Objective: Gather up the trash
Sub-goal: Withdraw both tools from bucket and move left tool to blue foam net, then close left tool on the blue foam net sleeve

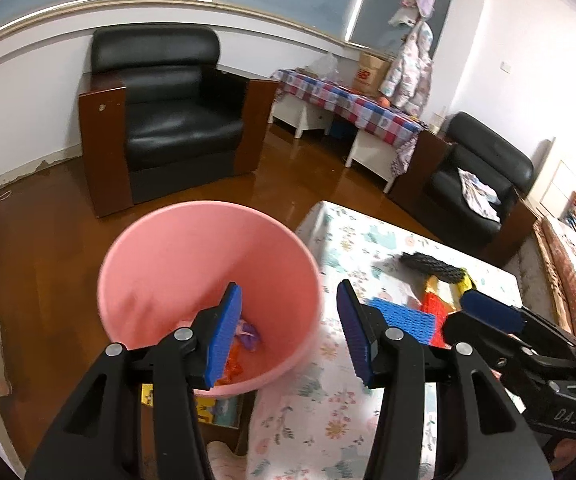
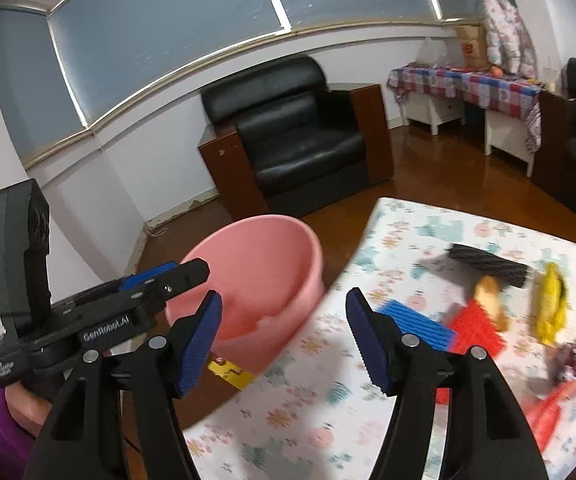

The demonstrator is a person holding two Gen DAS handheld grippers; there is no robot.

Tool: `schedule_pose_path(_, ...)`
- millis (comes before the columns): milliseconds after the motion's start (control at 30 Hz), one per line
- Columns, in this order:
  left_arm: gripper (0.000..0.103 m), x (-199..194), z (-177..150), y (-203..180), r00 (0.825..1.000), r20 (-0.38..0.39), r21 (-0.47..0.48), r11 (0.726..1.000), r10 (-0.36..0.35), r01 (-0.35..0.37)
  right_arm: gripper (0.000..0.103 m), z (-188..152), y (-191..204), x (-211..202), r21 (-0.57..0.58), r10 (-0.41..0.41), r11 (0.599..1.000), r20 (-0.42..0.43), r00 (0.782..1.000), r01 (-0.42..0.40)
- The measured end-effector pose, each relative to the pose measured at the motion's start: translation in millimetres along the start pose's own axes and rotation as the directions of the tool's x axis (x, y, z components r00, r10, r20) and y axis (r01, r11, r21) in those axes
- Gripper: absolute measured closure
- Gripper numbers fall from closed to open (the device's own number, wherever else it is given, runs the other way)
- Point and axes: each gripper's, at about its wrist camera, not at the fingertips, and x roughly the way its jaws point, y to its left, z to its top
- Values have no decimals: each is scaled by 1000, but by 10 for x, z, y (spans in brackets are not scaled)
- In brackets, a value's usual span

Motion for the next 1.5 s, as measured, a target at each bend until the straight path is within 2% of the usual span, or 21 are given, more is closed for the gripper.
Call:
schedule_pose_path(267, 53, 79, -101, -351, 998, -33, 93, 994, -61, 64, 39, -123, -554, -615, 103, -112, 989, 86, 990, 103)
schedule_pose_path(467, 53, 161, -169, -616, 994, -63, 152, 984, -84, 93, 39, -258, -1029, -1048, 182, -246, 958, 116, 962, 223)
schedule_pose_path(700, 53, 359, -283, -857, 981, -140, 156, 975, -134, 156, 39, -499, -1615, -1321, 312, -359, 896, 88, 929, 317)
schedule_pose_path(833, 53, 522, -349, -927, 951, -226, 68, 971, -209, 229, 39, -594, -1795, -1391, 350, -387, 874, 79, 919, 338)
schedule_pose_path(933, 53, 689, -365, -876, 921, -292, -69, 966, -257, 248, 39, -640, -1896, -1393, 373, -397, 862, 74, 915, 344)
schedule_pose_path(1033, 53, 862, -384, -804, 890, -344, -211, 949, -298, 236, 39, -690, -1966, -1403, 386, -400, 856, 71, 914, 345)
schedule_pose_path(1167, 53, 1040, -398, -779, 871, -375, -319, 926, -318, 201, 39, -749, -2053, -1396, 406, -400, 848, 66, 914, 342)
schedule_pose_path(1300, 53, 1266, -439, -725, 838, -409, -447, 880, -362, 161, 39, -800, -2135, -1429, 420, -402, 841, 65, 913, 340)
schedule_pose_path(1367, 53, 1367, -471, -688, 830, -418, -496, 858, -369, 132, 39, -817, -2158, -1448, 421, -405, 840, 66, 912, 343)
schedule_pose_path(1500, 53, 1482, -467, -656, 835, -413, -538, 837, -364, 99, 39, -854, -2248, -1457, 429, -407, 835, 59, 911, 345)
